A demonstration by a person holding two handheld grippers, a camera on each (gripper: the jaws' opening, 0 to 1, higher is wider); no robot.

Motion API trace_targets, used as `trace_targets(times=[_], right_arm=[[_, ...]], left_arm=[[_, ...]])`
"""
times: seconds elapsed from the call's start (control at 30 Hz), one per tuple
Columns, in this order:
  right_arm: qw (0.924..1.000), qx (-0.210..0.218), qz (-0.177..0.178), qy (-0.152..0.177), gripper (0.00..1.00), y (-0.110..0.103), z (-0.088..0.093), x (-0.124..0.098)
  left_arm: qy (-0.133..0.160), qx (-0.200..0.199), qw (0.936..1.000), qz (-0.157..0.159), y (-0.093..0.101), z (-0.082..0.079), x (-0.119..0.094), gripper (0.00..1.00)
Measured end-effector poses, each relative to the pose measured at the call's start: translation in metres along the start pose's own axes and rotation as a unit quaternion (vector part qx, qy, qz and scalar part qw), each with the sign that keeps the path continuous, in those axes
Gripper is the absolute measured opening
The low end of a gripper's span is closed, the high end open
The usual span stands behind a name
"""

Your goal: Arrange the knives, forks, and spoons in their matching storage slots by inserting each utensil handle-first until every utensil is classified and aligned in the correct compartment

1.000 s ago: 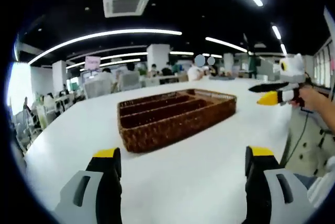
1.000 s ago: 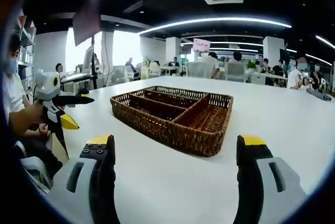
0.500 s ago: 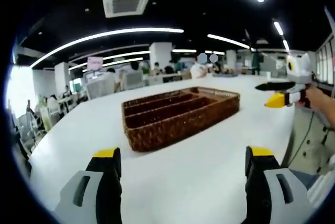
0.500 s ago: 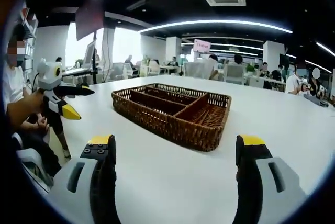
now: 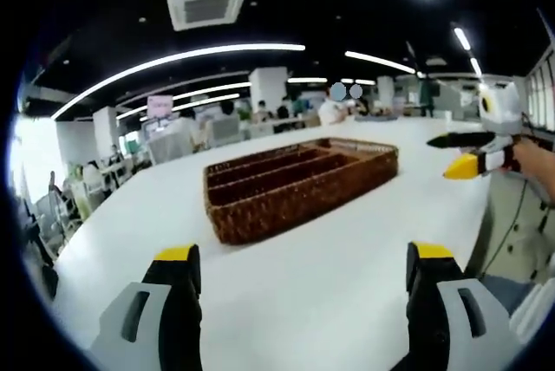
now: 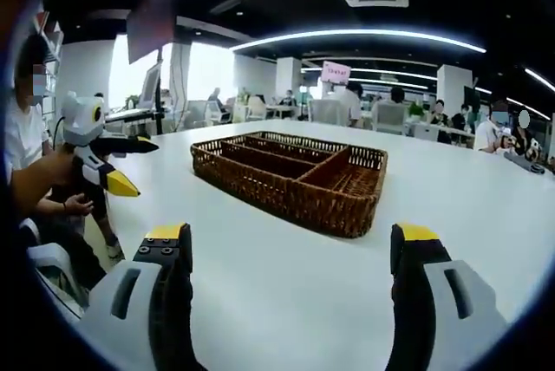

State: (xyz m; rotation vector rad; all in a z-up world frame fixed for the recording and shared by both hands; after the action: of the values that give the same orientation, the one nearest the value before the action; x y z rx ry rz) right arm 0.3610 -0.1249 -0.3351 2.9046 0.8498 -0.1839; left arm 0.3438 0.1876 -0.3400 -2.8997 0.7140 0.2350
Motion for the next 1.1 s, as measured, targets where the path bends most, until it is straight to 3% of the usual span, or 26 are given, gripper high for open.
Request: trace_targets(times=[0.53, 1.1], right_arm=[[1.0, 0.002, -0.006, -0.005, 0.97, -0.01, 0.002, 0.0], [0.9998, 0.0, -0.007, -0.016, 0.99, -0.004, 0.0, 0.003]], left_arm=[[-0.008, 0.009, 0.9999, -0.004, 0.007, 0.003, -0.001, 1.0], [-0.01, 0.001, 0.9999, -0.012, 0.004, 0.008, -0.001, 1.0]])
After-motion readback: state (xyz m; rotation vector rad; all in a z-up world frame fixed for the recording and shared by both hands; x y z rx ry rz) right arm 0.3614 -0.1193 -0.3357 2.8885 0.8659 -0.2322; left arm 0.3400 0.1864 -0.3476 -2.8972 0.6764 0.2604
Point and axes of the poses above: the point that each gripper's makers call its tool centre point, and the gripper's own axes: x roughly forward along the fingers, y roughly to its right, z roughly out of its underside, the point moved 7 cm from there along -x, roughly backward along the fingers, and after that the axes turned 5 degrees about y, right-handed, at the moved point
